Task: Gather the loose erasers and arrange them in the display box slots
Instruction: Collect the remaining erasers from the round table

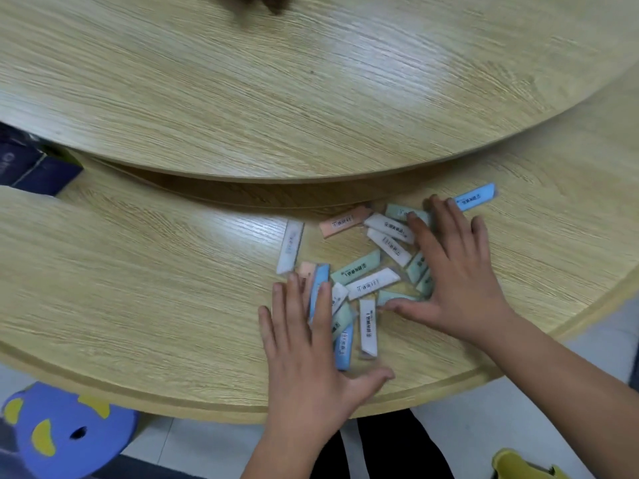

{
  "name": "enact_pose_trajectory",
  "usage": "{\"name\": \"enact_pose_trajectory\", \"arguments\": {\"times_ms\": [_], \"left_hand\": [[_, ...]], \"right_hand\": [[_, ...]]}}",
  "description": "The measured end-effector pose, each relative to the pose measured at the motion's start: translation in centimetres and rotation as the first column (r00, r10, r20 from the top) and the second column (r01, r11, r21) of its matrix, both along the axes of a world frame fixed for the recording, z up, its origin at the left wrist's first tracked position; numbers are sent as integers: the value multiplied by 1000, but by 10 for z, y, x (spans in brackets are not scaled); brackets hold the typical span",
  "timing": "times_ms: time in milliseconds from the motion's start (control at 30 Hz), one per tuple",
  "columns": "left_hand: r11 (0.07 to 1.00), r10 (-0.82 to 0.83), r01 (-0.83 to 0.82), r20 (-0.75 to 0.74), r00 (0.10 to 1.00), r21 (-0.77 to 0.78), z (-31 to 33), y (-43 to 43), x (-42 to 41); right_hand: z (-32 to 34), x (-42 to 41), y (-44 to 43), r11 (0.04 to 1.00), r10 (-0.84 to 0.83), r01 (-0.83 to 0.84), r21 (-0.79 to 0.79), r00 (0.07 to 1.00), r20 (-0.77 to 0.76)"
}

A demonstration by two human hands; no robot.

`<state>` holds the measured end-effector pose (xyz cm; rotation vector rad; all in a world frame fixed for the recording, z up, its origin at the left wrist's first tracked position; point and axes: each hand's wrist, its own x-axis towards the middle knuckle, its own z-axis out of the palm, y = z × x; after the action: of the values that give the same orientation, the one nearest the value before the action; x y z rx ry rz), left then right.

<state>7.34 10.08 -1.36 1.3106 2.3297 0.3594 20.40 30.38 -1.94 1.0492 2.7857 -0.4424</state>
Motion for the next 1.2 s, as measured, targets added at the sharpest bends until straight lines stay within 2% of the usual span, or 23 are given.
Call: {"name": "enact_pose_trajectory", "arguments": {"times_ms": [100, 267, 433, 600, 900, 1067, 1200], "left_hand": [[997, -66, 64, -57, 996, -42, -9, -1, 1], [990, -142, 141, -150, 978, -15, -20, 1, -5], [980, -181, 194, -193, 964, 47, -22, 2, -11], [985, -135, 153, -195, 972, 76, -24, 2, -19], [987, -87, 109, -175, 981, 120, -19, 20, -23], [999, -6, 12, -185, 983, 32, -21, 36, -25], [999, 42, -35, -208, 977, 40, -21, 40, -22]], "right_hand": [[-3, -10, 1, 1000, 22, -22, -14, 1000, -2], [-7, -26, -16, 982, 187, -186, 15, 981, -52], [-10, -32, -26, 981, 184, -169, 100, 968, -170], [-11, -36, -22, 979, 195, -174, 102, 943, -268], [-10, -46, -22, 973, 185, -149, 174, 959, -214], [-9, -56, -20, 977, 160, -128, 171, 970, -185], [-12, -59, -19, 978, 168, -135, 161, 963, -211]]}}
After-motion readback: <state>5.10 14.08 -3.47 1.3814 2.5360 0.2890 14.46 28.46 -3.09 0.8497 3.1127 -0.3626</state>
